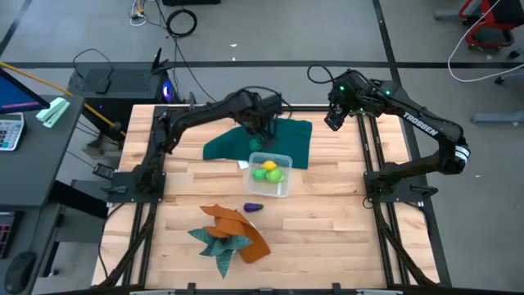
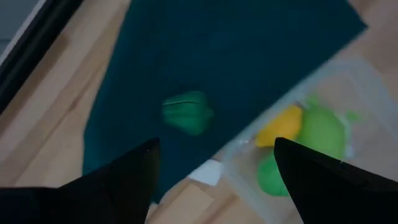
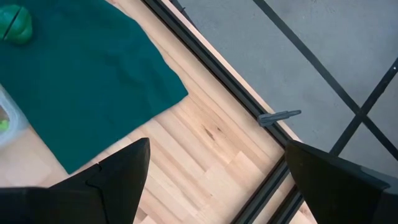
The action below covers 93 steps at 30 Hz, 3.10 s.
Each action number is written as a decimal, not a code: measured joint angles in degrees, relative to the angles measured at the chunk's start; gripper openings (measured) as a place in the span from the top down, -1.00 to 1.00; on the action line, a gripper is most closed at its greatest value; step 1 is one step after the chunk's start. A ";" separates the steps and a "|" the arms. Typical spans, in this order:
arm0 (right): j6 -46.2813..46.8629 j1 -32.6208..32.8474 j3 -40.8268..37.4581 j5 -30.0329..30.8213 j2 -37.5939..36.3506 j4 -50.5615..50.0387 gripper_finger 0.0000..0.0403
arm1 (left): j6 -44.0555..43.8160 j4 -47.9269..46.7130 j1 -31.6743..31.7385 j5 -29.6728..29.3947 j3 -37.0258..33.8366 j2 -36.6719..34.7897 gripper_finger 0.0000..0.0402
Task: Pick and placing Produce into tupperware
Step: Put the bell pepper into the bin
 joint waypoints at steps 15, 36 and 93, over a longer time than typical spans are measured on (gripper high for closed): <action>1.11 0.00 0.00 -0.45 0.00 0.02 -0.67 | -4.57 1.47 6.67 1.30 -0.78 0.34 -0.69; 1.17 0.02 0.00 -1.70 0.00 0.04 -0.67 | 1.46 -1.75 4.68 2.84 -0.93 11.91 -0.98; 0.72 0.01 0.00 -1.66 0.02 0.14 -0.67 | -4.51 1.66 4.75 6.58 -0.98 17.37 -0.97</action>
